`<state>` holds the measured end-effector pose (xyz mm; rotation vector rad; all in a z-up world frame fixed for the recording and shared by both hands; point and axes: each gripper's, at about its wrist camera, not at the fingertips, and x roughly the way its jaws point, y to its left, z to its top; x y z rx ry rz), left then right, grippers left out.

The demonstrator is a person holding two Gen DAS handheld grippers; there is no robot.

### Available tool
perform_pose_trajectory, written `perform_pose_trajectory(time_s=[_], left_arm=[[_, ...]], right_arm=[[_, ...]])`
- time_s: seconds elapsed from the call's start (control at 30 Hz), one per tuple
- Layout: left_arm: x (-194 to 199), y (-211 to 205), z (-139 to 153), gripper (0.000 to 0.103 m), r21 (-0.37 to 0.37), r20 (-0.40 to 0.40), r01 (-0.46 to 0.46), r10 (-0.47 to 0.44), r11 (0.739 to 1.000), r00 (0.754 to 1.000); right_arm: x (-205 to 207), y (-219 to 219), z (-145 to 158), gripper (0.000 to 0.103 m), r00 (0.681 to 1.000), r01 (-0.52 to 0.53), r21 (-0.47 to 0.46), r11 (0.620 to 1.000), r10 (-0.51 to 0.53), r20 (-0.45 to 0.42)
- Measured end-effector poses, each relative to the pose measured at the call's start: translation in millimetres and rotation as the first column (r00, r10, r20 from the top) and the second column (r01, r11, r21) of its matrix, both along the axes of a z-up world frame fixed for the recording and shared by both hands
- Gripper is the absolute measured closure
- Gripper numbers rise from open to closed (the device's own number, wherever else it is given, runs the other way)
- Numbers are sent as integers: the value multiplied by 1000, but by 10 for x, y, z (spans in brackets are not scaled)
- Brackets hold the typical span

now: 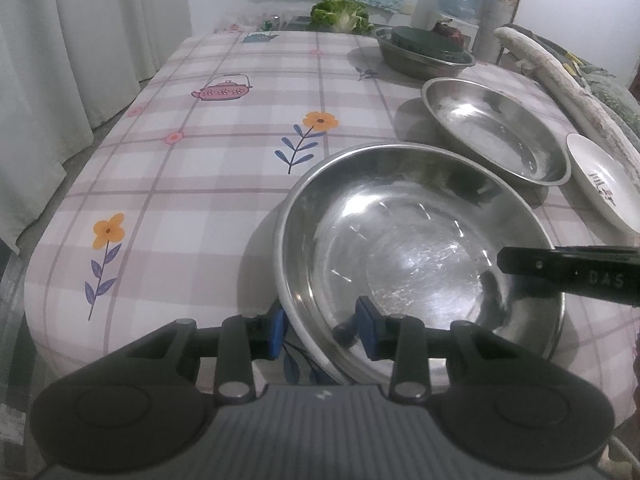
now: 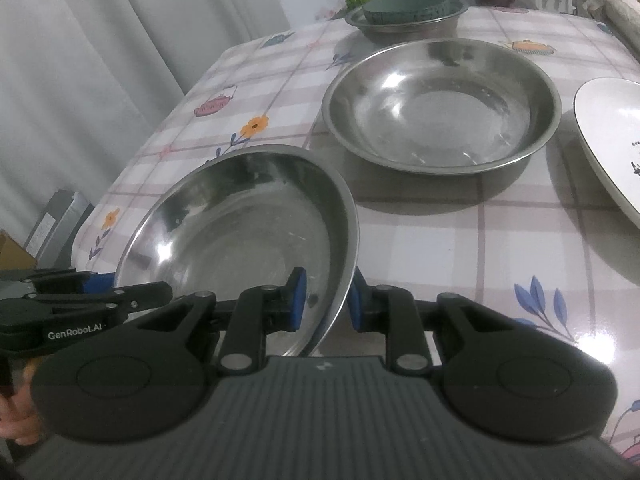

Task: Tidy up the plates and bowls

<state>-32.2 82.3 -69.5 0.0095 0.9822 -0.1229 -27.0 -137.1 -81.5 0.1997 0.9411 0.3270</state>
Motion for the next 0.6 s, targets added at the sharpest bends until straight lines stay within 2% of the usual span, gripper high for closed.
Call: perform_pose_trajectory(time_s=[0.6], left_arm=[[-105,-83,-6,66,-30,-20,24,-24,999,1000]], right_arm=[[-70,-32,82,82,1000,3,-53,999,-2,24]])
